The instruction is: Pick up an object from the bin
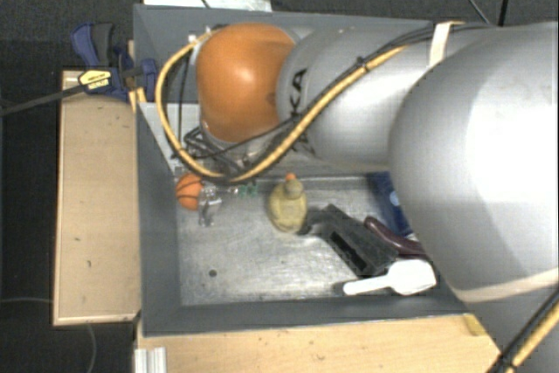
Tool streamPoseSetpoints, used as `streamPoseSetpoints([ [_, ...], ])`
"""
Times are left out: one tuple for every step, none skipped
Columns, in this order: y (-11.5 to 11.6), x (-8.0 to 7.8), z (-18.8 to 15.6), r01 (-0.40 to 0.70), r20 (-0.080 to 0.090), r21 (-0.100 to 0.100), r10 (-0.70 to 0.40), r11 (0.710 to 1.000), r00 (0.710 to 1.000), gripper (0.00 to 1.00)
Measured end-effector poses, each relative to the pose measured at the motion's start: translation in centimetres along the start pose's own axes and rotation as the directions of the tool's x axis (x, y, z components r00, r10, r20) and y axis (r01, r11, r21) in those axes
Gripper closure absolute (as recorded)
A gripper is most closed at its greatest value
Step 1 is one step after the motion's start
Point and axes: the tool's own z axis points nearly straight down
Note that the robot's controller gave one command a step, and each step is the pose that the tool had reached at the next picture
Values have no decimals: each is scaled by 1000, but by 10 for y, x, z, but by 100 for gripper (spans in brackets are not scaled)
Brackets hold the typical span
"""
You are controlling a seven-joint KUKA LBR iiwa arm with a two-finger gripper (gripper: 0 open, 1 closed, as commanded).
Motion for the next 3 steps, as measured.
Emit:
streamPoseSetpoints([
  [0, 0, -4, -1, 1, 0, 1, 1000, 1000, 100],
  [0, 0, -8, -2, -4, 1, 2, 1000, 1000, 100],
  [0, 0, -16, -2, -3, 1, 2, 1000, 1000, 100],
])
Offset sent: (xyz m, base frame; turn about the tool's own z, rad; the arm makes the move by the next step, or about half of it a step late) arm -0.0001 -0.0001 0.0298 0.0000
